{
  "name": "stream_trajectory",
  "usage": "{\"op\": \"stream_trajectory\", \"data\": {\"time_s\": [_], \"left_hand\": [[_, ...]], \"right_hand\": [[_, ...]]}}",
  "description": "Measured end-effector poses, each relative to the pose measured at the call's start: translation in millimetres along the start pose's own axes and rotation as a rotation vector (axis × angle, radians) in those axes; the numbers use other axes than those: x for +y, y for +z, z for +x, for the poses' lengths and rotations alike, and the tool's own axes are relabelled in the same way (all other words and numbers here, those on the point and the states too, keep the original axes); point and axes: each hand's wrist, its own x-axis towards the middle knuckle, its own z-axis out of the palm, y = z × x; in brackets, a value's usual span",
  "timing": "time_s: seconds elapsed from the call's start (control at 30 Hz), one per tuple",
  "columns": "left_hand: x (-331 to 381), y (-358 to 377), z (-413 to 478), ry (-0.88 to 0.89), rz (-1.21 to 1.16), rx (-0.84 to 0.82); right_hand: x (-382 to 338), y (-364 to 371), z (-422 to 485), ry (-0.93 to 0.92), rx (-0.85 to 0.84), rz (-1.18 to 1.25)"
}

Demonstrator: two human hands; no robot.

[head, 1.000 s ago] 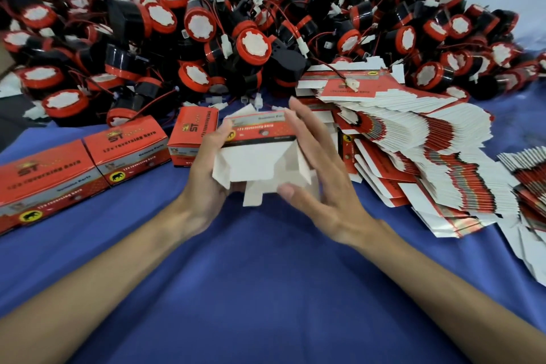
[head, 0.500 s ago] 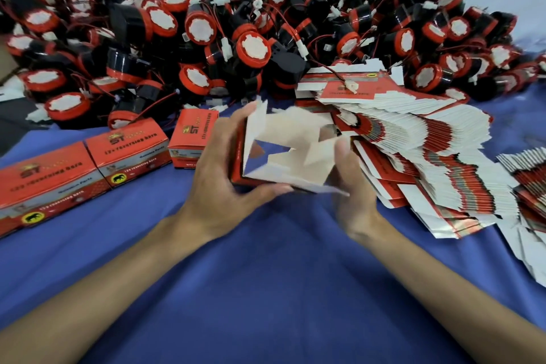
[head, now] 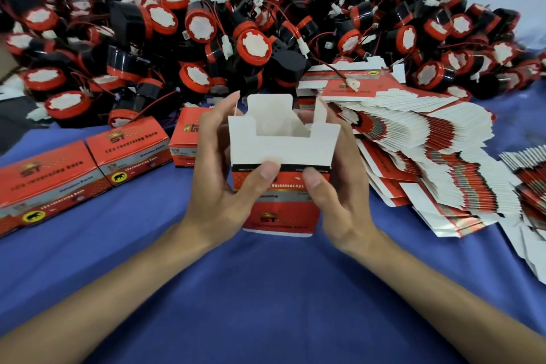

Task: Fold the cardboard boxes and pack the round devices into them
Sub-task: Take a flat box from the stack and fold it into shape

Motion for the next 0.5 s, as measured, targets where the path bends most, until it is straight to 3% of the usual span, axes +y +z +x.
{"op": "stream_trajectory", "data": {"time_s": [0.17, 0.5], "left_hand": [[-0.2, -4.7, 6.2, 0.068, 0.032, -0.012], [-1.5, -3.6, 1.8, 0.056, 0.012, 0.028]], "right_hand": [[-3.3, 7.3, -4.3, -0.024, 0.046, 0.113], [-6.9, 5.0, -0.8, 0.046, -0.039, 0.163]]}}
